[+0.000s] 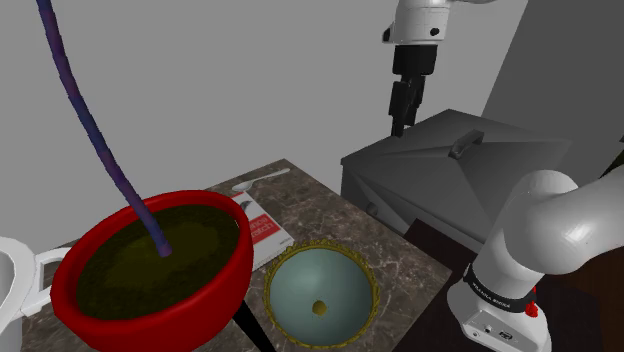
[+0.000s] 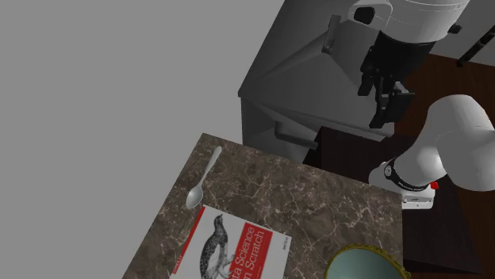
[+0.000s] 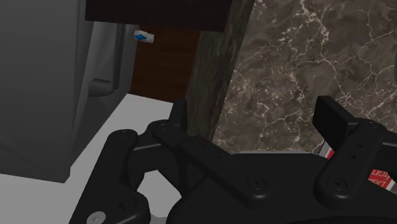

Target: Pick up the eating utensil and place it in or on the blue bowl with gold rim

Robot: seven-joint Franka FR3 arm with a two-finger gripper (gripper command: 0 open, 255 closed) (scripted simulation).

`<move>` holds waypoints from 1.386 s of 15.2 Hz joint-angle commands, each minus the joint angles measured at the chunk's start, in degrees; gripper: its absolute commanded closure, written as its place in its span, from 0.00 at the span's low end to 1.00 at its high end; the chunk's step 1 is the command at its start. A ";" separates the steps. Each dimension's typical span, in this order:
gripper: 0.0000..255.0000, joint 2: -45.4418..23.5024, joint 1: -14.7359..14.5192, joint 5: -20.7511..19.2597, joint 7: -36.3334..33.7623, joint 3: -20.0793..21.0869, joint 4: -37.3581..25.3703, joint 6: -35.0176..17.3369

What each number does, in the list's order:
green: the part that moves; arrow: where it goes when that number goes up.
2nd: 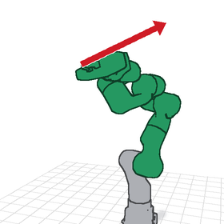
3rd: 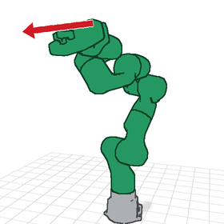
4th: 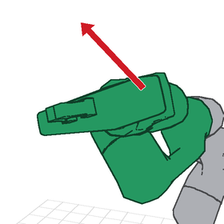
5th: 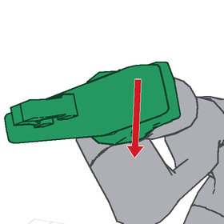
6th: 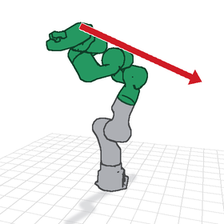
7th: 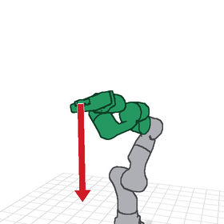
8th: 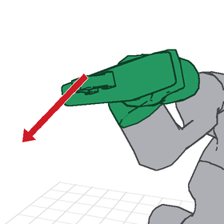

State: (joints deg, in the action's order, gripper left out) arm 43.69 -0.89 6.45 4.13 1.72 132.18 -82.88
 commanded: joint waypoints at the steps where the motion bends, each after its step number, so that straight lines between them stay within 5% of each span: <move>1: 0.00 0.00 0.00 0.00 0.00 0.00 0.00 0.00; 21: 0.00 -41.39 -6.57 -13.84 27.27 2.19 -20.46 -21.24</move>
State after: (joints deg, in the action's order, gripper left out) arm 4.43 -7.09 -6.61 30.44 3.52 112.98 -103.17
